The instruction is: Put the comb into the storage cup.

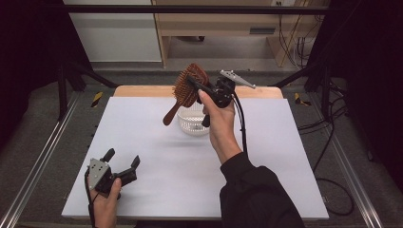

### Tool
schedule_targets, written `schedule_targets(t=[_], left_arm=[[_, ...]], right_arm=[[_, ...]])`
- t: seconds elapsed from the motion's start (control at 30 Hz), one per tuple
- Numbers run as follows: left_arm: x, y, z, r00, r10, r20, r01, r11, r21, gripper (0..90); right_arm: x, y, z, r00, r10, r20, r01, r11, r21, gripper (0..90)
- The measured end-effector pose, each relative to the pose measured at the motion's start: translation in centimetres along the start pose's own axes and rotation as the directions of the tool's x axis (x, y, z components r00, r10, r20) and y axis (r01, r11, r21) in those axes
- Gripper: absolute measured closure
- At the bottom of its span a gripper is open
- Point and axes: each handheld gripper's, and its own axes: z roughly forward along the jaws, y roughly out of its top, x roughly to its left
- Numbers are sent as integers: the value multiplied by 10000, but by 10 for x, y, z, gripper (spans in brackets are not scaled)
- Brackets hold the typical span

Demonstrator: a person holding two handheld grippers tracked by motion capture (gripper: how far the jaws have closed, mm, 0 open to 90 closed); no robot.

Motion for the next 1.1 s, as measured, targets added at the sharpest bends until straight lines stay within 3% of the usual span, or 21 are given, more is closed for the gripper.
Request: schedule_targets(t=[0.63, 1.1], left_arm=[[0, -2, 2, 10000, 48, 50, -49, 9999, 97, 36], [0, -3, 3, 9996, 30, 269, -34, 9999, 164, 8]], right_arm=[[-16, 3, 3, 9991, 233, 346, -221, 9991, -348, 518], [-21, 1, 5, 9980, 35, 624, -16, 9996, -299, 518]])
